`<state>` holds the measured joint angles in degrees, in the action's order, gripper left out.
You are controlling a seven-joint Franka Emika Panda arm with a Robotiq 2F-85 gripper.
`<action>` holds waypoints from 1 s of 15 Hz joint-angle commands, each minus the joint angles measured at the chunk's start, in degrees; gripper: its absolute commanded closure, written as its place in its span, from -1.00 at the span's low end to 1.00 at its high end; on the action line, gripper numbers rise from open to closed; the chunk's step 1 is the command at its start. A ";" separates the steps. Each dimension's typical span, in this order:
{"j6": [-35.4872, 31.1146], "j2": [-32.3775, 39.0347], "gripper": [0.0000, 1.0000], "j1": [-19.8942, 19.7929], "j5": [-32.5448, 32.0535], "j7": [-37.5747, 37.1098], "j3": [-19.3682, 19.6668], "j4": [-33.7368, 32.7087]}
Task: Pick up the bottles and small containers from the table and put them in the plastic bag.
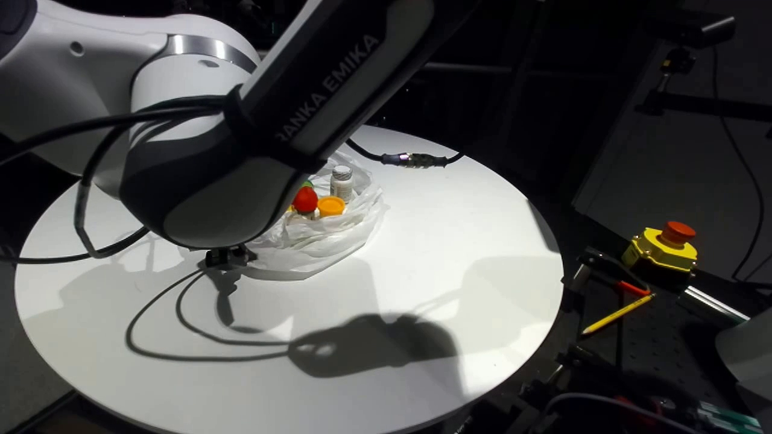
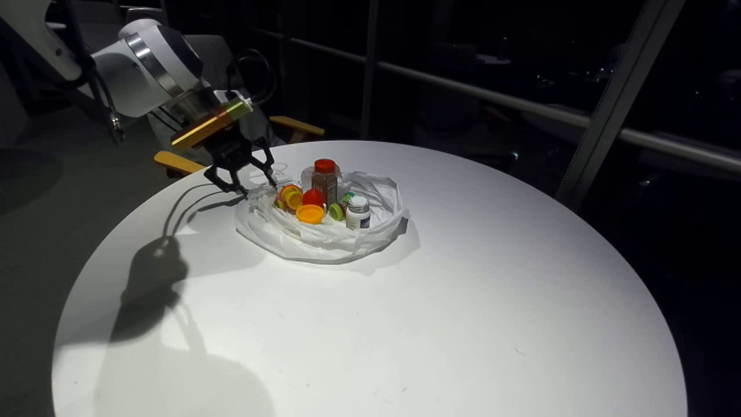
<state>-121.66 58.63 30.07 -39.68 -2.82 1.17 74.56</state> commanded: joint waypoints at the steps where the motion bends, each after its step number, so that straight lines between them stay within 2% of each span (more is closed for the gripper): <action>1: -0.87 -0.17 0.43 -1.61 -0.74 3.32 -1.39 -0.57; 3: -0.83 -0.20 0.67 -2.24 -0.26 4.26 -1.74 -0.17; 6: -0.67 -0.42 0.81 -3.24 0.56 5.17 -2.59 0.40; 10: -3.99 -2.47 0.76 -3.85 1.18 3.24 -3.80 1.90; 15: -16.59 -9.38 0.77 -4.07 0.03 -3.65 -3.82 9.36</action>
<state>-131.53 55.80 26.65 -39.01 -2.02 -2.38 76.34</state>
